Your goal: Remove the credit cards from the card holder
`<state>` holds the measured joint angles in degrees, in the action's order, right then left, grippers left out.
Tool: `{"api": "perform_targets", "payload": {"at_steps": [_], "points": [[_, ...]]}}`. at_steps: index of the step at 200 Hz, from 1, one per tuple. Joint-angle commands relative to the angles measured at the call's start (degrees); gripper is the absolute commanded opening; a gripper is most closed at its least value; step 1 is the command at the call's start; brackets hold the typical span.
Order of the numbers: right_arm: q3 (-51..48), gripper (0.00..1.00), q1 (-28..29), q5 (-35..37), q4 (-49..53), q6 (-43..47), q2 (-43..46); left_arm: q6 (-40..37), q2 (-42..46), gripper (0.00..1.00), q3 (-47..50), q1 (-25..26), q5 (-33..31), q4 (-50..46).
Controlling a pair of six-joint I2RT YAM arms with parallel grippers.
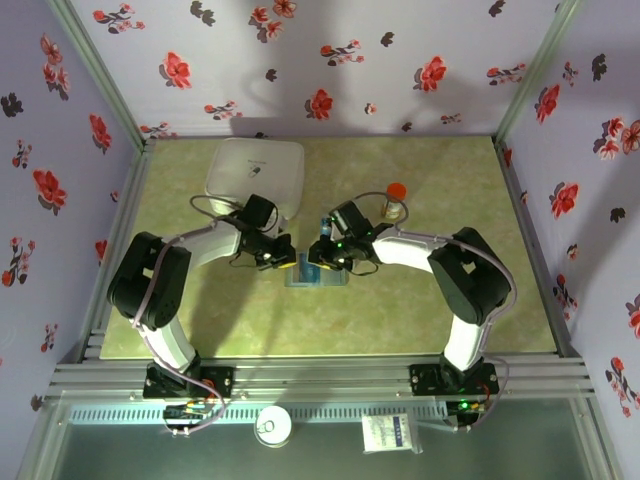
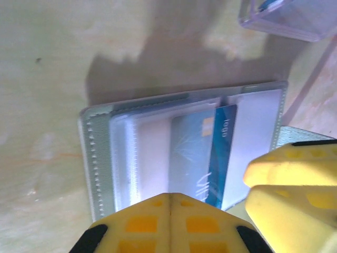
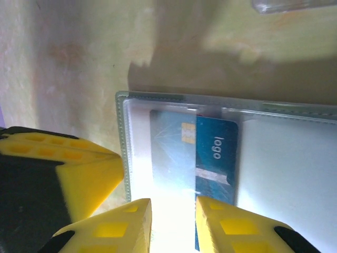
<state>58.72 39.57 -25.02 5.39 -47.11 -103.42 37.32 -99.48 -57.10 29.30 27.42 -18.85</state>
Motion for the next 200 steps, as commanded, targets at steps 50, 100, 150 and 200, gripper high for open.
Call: {"api": "perform_targets", "payload": {"at_steps": [50, 100, 150, 200], "points": [[-2.0, 0.29, -1.5, 0.5, 0.7, -0.3, -0.3, -0.2, -2.6, 0.00, -1.2, 1.5, 0.9, 0.0], [-2.8, 0.30, -1.7, -1.4, -2.7, -1.7, -2.3, -1.1, -4.1, 0.00, -1.1, 1.6, -1.2, -1.6], [-3.4, 0.29, -1.8, -4.0, -6.4, -3.5, -3.2, -1.6, -4.2, 0.00, -0.8, 1.6, -2.4, -3.0], [-4.3, 0.25, -1.8, -5.1, -8.7, -4.6, -1.2, -0.3, -3.9, 0.00, 0.1, 1.6, -2.1, -1.1]]}}
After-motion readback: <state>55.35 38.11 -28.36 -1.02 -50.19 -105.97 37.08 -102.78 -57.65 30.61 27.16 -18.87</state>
